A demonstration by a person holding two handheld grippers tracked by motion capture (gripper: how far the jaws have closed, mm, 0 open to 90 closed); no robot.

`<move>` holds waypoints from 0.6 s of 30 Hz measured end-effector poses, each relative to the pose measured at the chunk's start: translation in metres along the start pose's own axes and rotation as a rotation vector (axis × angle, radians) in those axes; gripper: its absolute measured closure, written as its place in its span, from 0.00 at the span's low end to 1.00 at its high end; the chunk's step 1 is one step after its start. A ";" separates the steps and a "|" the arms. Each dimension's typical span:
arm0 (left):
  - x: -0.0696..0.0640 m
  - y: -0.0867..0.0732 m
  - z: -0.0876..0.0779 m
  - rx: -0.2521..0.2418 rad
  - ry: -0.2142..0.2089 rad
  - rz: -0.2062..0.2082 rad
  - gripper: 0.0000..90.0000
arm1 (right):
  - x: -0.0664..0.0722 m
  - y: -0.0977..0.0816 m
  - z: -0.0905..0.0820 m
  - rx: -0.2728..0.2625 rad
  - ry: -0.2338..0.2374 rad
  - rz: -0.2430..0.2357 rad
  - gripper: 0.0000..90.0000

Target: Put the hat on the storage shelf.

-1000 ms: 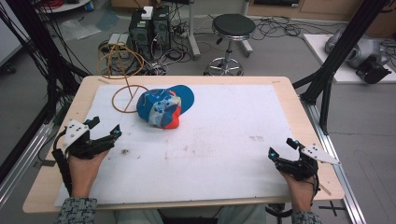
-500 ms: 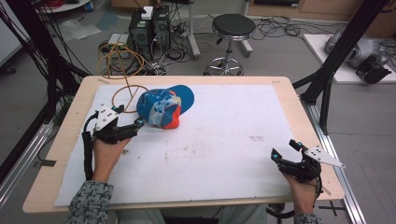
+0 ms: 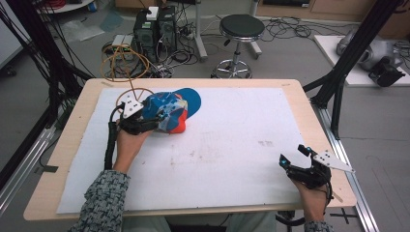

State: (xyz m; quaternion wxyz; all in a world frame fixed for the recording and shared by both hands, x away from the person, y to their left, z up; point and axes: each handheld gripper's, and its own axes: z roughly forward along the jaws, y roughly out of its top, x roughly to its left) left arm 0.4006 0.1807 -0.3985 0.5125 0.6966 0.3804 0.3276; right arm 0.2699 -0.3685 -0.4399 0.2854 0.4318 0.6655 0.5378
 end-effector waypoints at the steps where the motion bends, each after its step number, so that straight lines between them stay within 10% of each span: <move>1: 0.000 0.000 0.002 -0.001 -0.009 -0.005 0.28 | 0.000 0.000 0.000 0.000 0.002 -0.002 0.13; 9: 0.003 -0.002 0.016 0.044 -0.005 -0.002 0.39 | -0.001 0.000 0.001 -0.002 0.002 0.000 0.13; 18: 0.000 -0.001 0.014 0.082 -0.017 0.108 0.89 | -0.001 0.000 0.000 0.005 0.006 0.009 0.13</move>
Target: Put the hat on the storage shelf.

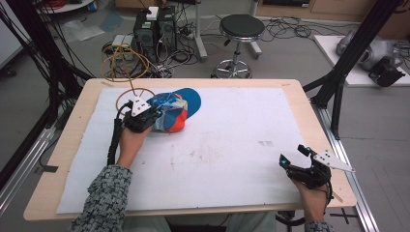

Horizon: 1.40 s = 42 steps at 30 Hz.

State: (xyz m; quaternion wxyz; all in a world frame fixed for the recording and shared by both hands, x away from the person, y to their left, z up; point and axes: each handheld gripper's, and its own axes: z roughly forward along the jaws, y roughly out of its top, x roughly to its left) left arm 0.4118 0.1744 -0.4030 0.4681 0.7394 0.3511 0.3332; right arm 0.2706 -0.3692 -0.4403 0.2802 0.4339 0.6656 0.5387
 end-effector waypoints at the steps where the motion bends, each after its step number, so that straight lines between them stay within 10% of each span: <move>1: -0.001 0.002 -0.001 0.001 -0.003 0.012 0.92 | 0.000 0.000 0.000 0.003 0.001 0.005 0.13; 9: 0.000 0.032 -0.012 -0.039 -0.063 0.013 0.95 | -0.001 0.000 0.000 -0.004 -0.001 0.002 0.13; 42: 0.015 0.186 -0.026 -0.109 -0.286 0.261 0.95 | -0.004 -0.001 -0.004 -0.011 -0.015 0.020 0.13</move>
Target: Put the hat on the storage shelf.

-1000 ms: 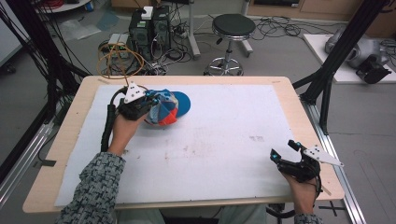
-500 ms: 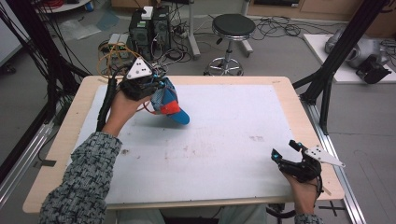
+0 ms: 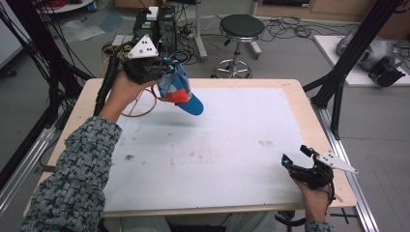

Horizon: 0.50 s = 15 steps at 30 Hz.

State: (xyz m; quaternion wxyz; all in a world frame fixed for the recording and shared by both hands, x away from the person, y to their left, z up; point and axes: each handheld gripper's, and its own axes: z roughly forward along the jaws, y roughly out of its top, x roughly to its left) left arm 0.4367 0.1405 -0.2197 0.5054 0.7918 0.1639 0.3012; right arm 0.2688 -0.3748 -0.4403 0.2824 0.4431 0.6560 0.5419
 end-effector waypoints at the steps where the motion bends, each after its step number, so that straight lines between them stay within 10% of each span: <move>1: 0.002 0.003 -0.001 -0.002 0.000 0.002 0.95 | 0.000 0.000 0.000 0.000 -0.001 -0.001 0.13; 15: 0.039 0.044 -0.019 -0.059 0.041 0.020 0.95 | -0.002 -0.001 0.000 0.005 -0.013 0.005 0.13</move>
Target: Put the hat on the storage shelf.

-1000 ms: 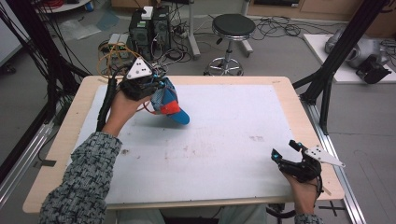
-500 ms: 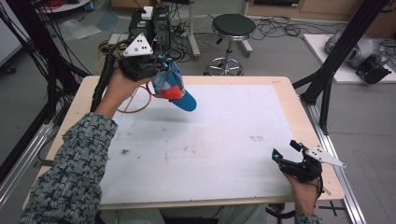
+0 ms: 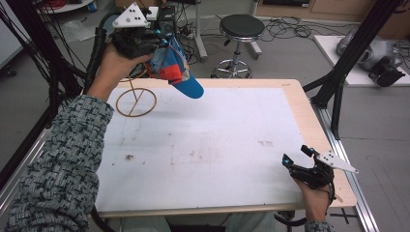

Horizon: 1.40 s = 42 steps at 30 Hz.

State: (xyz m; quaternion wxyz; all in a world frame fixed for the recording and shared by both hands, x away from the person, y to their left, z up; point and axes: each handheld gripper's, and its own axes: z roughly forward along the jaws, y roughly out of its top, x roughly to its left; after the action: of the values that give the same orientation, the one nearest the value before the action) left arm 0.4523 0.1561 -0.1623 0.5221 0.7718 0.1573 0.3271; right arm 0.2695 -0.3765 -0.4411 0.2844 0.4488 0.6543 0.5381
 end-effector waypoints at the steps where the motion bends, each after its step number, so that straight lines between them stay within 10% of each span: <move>1: 0.003 0.002 -0.001 -0.003 0.007 0.001 0.95 | 0.000 0.000 0.000 -0.002 -0.001 -0.005 0.13; 22: 0.063 -0.006 -0.044 -0.035 0.174 -0.042 0.96 | -0.002 0.000 -0.001 -0.001 -0.013 0.000 0.13; 42: 0.093 -0.053 -0.065 0.081 0.278 -0.095 0.95 | -0.003 0.000 -0.001 0.005 -0.018 0.002 0.13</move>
State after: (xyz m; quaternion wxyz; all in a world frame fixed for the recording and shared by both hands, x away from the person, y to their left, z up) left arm 0.4825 0.2773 -0.1633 0.4785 0.7313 0.2774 0.3990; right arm 0.2696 -0.3794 -0.4412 0.2888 0.4551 0.6527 0.5324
